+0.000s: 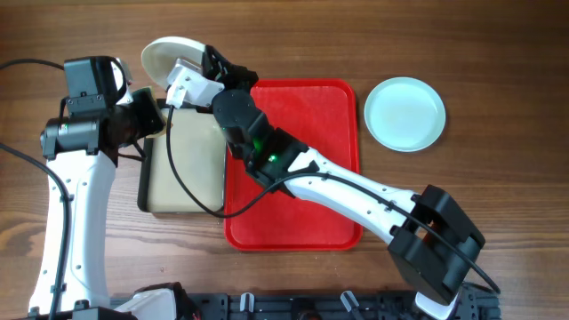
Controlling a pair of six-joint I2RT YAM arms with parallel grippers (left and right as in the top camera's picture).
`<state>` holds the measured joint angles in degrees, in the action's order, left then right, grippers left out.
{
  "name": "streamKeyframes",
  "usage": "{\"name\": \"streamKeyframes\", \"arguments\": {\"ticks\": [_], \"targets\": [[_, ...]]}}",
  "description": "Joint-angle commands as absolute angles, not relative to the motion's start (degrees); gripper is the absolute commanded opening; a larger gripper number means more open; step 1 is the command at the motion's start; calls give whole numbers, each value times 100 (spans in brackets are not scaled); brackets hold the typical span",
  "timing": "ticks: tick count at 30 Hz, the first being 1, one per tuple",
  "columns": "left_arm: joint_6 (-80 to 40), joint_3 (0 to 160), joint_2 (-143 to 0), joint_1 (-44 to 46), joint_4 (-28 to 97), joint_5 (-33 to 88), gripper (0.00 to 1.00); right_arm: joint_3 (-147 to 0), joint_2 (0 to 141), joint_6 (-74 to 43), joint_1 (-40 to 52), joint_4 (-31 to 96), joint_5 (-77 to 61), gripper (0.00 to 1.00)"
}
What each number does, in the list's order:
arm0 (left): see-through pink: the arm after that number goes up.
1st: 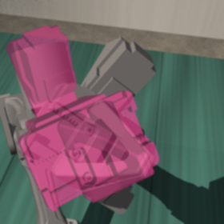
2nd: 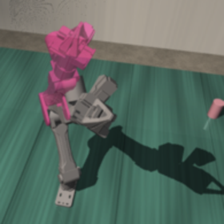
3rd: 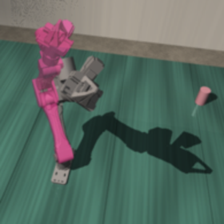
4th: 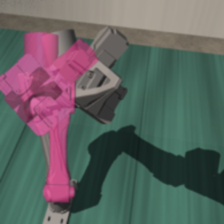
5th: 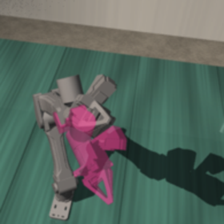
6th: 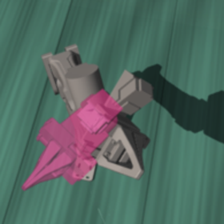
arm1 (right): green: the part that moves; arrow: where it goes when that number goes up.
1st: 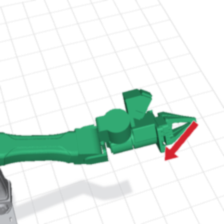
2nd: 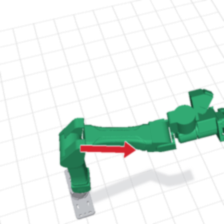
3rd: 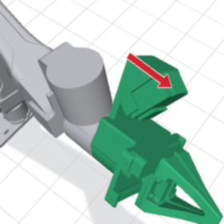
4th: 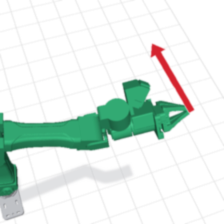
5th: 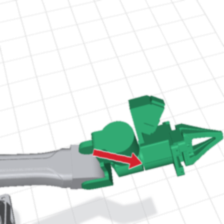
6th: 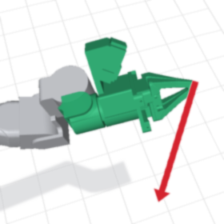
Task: Clean dirty plates on tray and stack at the side
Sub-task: 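Carry the plate right and stack it on the cleaned plates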
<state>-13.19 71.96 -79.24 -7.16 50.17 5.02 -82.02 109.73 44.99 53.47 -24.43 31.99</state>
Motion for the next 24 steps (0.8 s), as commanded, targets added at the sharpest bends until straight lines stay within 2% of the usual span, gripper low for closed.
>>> {"name": "streamKeyframes", "arguments": {"ticks": [1,4,7,11,13,14,17,22,24], "targets": [[-1225,7223,-7964,-740,5002,491,4,-8291,10995,3986,5293,-2316,3146,4],[-1227,7223,-7964,-740,5002,491,4,-8291,10995,3426,5251,-2259,3142,5],[-1225,7223,-7964,-740,5004,491,4,-8291,11017,2711,5247,-1472,2746,4],[-1227,7223,-7964,-740,5004,491,4,-8289,11048,-882,5111,497,2633,4],[-1227,7223,-7964,-740,5006,491,4,-8289,11048,-1793,4956,1090,1990,4],[-1225,7223,-7964,-740,5006,491,4,-8289,11048,-2112,4757,1356,952,4],[-1227,7223,-7964,-740,5002,493,4,-8285,11048,-2150,4309,1594,-425,4],[-1225,7223,-7964,-698,5004,491,4,-8285,11048,-2353,3509,2191,-604,5],[-1225,7223,-7964,-698,5002,491,4,-8285,11048,-2357,3000,2335,-1321,4]]}}
